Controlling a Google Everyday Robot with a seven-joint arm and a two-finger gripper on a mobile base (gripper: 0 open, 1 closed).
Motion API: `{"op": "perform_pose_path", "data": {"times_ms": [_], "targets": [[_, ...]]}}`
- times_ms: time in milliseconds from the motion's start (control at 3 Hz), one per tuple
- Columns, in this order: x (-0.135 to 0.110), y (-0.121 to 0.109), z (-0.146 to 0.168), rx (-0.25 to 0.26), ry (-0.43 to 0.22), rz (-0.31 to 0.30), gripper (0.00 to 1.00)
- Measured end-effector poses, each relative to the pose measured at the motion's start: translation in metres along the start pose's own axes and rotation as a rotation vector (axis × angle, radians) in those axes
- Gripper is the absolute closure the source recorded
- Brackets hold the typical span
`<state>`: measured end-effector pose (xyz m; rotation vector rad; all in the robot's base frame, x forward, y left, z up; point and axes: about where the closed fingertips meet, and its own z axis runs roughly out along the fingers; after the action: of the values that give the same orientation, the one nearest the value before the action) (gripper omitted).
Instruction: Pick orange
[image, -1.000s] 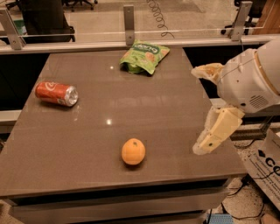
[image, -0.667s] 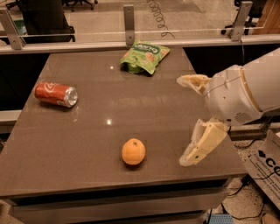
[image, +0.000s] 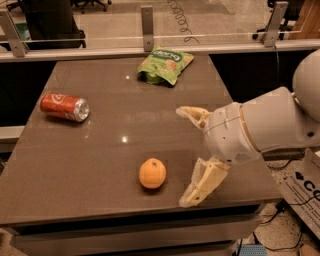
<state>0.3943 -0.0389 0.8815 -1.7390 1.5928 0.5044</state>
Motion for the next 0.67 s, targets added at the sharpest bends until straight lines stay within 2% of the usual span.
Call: {"op": "perform_pose_path", "data": {"times_ms": [667], "targets": [[0.000,0.019,0.037,-0.047,-0.037,0.047,0.00]]}}
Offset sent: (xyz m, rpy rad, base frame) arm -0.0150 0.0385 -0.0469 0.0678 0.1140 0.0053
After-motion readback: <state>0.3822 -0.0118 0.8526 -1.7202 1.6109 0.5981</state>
